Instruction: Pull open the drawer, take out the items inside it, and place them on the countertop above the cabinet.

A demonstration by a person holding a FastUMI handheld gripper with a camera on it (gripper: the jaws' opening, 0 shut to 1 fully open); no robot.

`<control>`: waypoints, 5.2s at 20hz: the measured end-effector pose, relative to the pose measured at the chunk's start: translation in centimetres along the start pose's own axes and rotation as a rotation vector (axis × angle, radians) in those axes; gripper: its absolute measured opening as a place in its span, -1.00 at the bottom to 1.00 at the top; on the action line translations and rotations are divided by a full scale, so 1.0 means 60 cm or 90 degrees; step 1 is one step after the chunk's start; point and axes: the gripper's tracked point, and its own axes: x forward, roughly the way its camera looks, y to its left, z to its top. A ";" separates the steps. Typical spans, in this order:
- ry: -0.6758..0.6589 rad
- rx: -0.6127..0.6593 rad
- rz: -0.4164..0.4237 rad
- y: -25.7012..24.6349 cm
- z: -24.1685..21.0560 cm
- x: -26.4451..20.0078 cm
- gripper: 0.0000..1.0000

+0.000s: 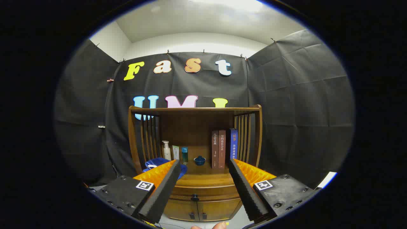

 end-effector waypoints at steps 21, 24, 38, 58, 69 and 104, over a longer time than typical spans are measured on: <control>-0.014 0.024 0.011 -0.003 -0.019 0.010 0.98; -0.012 0.008 0.025 0.014 -0.087 0.042 0.97; 0.132 0.047 0.028 0.043 -0.510 0.215 0.98; 0.197 -0.013 0.027 0.052 -0.574 0.217 -0.37; 0.201 0.034 0.020 0.046 -0.554 0.079 -0.37; 0.227 0.049 0.110 0.107 -0.250 0.092 0.98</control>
